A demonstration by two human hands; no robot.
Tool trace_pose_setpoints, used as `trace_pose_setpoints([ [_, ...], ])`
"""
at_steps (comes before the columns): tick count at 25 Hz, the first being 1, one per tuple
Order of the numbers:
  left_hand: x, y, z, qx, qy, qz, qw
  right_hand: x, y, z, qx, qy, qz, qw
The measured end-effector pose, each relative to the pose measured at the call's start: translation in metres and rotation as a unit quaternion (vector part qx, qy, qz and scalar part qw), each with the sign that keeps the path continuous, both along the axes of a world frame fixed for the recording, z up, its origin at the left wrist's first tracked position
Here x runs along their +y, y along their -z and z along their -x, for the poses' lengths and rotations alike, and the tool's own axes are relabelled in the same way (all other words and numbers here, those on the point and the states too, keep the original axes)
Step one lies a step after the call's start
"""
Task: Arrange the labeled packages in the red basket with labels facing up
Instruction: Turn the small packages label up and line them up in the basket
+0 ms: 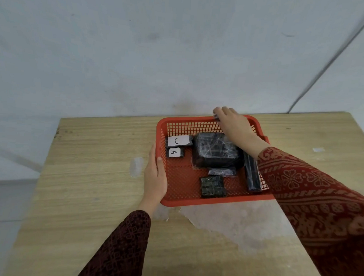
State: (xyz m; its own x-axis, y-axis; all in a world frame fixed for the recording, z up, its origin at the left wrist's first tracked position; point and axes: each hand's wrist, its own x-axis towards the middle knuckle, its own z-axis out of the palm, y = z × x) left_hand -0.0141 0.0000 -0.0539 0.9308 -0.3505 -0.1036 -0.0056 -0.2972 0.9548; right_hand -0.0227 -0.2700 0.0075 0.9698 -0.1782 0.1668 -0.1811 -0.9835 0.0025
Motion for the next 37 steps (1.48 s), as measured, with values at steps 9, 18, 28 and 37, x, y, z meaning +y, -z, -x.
trace_pose_setpoints([
  [9, 0.001, 0.0, 0.0, -0.01, -0.003, -0.008, 1.0, 0.018, -0.061, 0.041, -0.198, 0.125, -0.426, 0.874],
  [18, 0.001, -0.001, 0.001, -0.01, 0.001, -0.008, 1.0, 0.073, 0.006, 0.087, 0.171, 0.074, -0.509, 0.84],
  [28, 0.002, 0.002, -0.001, -0.007, 0.006, -0.004, 1.0, 0.075, 0.033, 0.093, 0.331, -0.008, -0.303, 0.894],
  [37, 0.002, 0.0, 0.0, -0.011, 0.001, -0.003, 1.0, 0.083, 0.037, 0.096, 0.264, 0.244, -0.209, 0.909],
])
